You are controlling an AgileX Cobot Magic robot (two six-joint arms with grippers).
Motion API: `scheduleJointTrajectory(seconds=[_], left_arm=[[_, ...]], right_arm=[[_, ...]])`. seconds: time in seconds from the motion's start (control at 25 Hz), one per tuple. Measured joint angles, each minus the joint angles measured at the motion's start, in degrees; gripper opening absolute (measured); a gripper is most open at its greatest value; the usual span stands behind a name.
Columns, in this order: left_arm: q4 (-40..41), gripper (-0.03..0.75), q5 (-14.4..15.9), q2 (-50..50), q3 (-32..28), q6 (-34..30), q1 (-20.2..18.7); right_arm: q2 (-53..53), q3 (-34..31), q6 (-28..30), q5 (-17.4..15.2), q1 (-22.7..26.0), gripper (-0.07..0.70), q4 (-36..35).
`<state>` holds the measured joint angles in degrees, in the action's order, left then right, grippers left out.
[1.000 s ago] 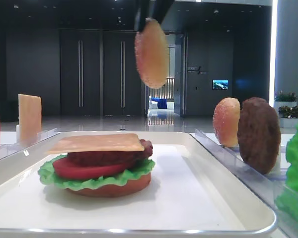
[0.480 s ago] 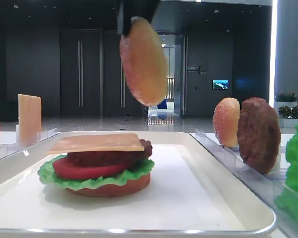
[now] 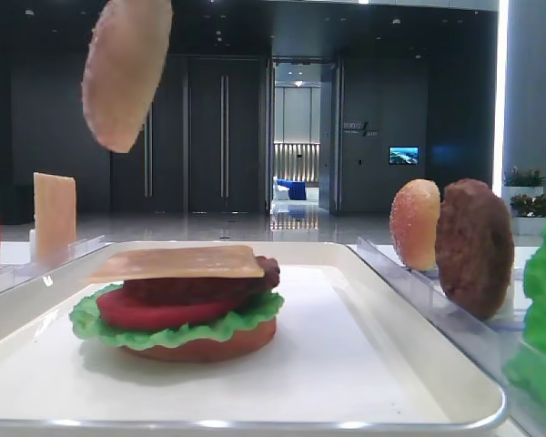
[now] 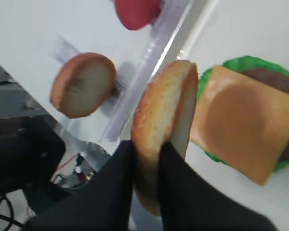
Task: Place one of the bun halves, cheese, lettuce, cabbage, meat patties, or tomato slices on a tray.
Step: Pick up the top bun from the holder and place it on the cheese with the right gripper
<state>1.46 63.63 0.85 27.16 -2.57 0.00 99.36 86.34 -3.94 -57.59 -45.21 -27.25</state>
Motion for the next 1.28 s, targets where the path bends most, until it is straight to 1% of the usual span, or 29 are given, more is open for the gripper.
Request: scheduleJointTrajectory(seconds=[0.04, 0.08, 0.2, 0.24, 0.32, 0.4, 0.48, 0.52, 0.56, 0.68, 0.76, 0.88, 0.96, 1.16, 1.28], left_arm=[[0.0, 0.148, 0.0, 0.0, 0.0, 0.0, 0.0], [0.0, 0.148, 0.0, 0.0, 0.0, 0.0, 0.0], [0.0, 0.148, 0.0, 0.0, 0.0, 0.0, 0.0], [0.0, 0.148, 0.0, 0.0, 0.0, 0.0, 0.0], [0.0, 0.147, 0.0, 0.0, 0.0, 0.0, 0.0], [0.0, 0.147, 0.0, 0.0, 0.0, 0.0, 0.0], [0.0, 0.147, 0.0, 0.0, 0.0, 0.0, 0.0], [0.0, 0.147, 0.0, 0.0, 0.0, 0.0, 0.0], [0.0, 0.145, 0.0, 0.0, 0.0, 0.0, 0.0], [0.0, 0.14, 0.0, 0.0, 0.0, 0.0, 0.0], [0.0, 0.138, 0.0, 0.0, 0.0, 0.0, 0.0], [0.0, 0.128, 0.0, 0.0, 0.0, 0.0, 0.0], [0.0, 0.118, 0.0, 0.0, 0.0, 0.0, 0.0], [0.0, 0.089, 0.0, 0.0, 0.0, 0.0, 0.0], [0.0, 0.061, 0.0, 0.0, 0.0, 0.0, 0.0]], right_arm=[[0.0, -0.2, 3.1, 0.4, 1.6, 0.108, -3.2], [0.0, -0.2, 5.0, 0.4, 2.9, 0.108, -5.6], [0.0, -0.3, 10.4, -0.3, 7.9, 0.108, -9.0], [0.0, -0.8, 12.4, -0.4, 9.3, 0.108, -11.4], [0.0, -3.1, 19.0, -0.7, 12.5, 0.108, -18.5], [-0.2, -6.8, 25.1, -1.0, 15.1, 0.108, -26.8], [-0.3, -10.2, 29.5, -0.9, 17.0, 0.108, -30.6], [-0.3, -11.4, 30.6, -0.2, 17.3, 0.108, -31.3], [-0.3, -12.1, 31.4, -0.2, 17.4, 0.108, -31.4], [-0.3, -12.3, 32.8, 0.2, 16.9, 0.107, -32.4], [-0.3, -12.9, 33.6, 1.8, 15.8, 0.107, -32.7], [-0.3, -14.4, 34.0, 5.7, 13.8, 0.107, -32.7], [-0.3, -15.3, 34.5, 7.4, 13.1, 0.107, -32.9], [-0.3, -18.9, 36.3, 10.0, 12.7, 0.107, -33.8], [-0.3, -20.7, 37.0, 11.0, 12.7, 0.107, -34.0]])
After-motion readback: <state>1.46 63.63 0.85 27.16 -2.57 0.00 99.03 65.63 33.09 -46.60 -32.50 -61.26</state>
